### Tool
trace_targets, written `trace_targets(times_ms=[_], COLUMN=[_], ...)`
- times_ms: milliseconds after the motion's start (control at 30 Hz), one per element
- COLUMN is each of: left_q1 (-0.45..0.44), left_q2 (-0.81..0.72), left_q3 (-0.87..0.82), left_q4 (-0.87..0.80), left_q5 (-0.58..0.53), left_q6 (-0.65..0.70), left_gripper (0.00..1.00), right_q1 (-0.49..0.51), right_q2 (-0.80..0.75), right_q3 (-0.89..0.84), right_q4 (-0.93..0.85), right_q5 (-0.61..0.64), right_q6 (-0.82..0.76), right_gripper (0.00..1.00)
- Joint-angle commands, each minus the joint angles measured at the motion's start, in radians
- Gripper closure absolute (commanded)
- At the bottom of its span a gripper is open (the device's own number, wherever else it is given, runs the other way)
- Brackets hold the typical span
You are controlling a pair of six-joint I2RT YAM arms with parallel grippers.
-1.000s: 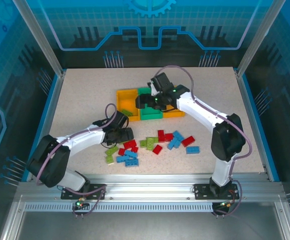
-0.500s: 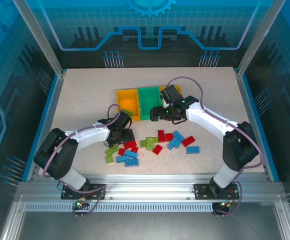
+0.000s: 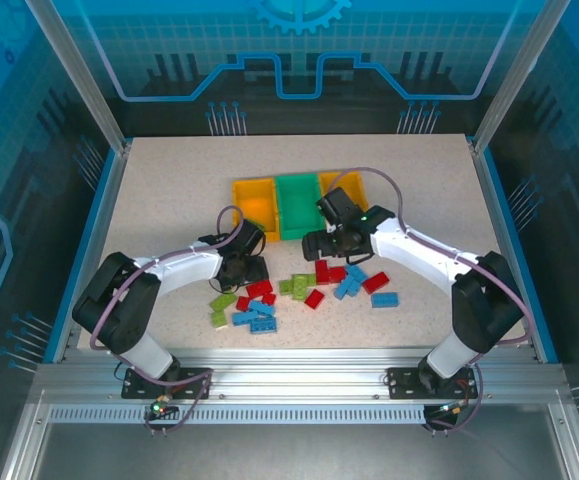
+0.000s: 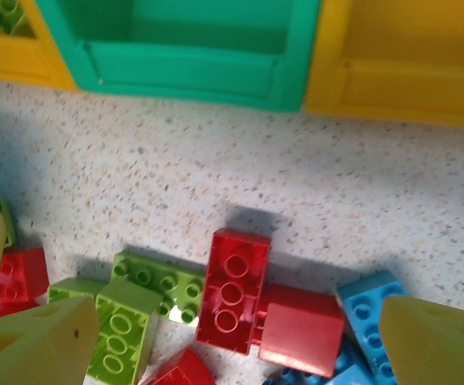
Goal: Sort the legos into containers by color
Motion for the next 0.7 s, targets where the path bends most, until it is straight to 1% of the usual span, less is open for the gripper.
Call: trace_targets(times_ms=[0,133,267,333,400,467,667], left_q1=[-0.002,0.000,0.001,0.002,0.003,0.003,0.009], left_q2=[0.016,0.027,0.039,0.044,0.047,0.047,0.027], left_q3=[0.021,0.035,0.050,0.054,0.057,0.056,0.071], left_q4=[-0.004,0.001,0.004,0.005,0.009,0.010,0.004], left_q5=[-0.018,-0.021,-0.024,-0.024,-0.024,-0.024,-0.032], left_q6=[-0.007,0.000,0.005,0.008,0.008,0.008,0.009], left_gripper=[0.29,0.34,0.44,0.48,0.55,0.59,0.59], right_q1=[0.045,0.059,0.067,0.069,0.070,0.069,0.071], right_q2=[0.012,0.021,0.019,0.017,0.016,0.015,0.011], right_q3=[-0.011,-0.021,-0.014,-0.011,-0.011,-0.013,-0.017], right_q4=[-0.031,-0.020,-0.031,-0.038,-0.040,-0.041,-0.041], right_q5=[0.043,0.039,0.052,0.062,0.067,0.070,0.073], right_q6=[0.026,0.049,0.052,0.052,0.054,0.055,0.062], right_gripper=[0.08,0.08,0.08,0.08,0.08,0.08,0.08])
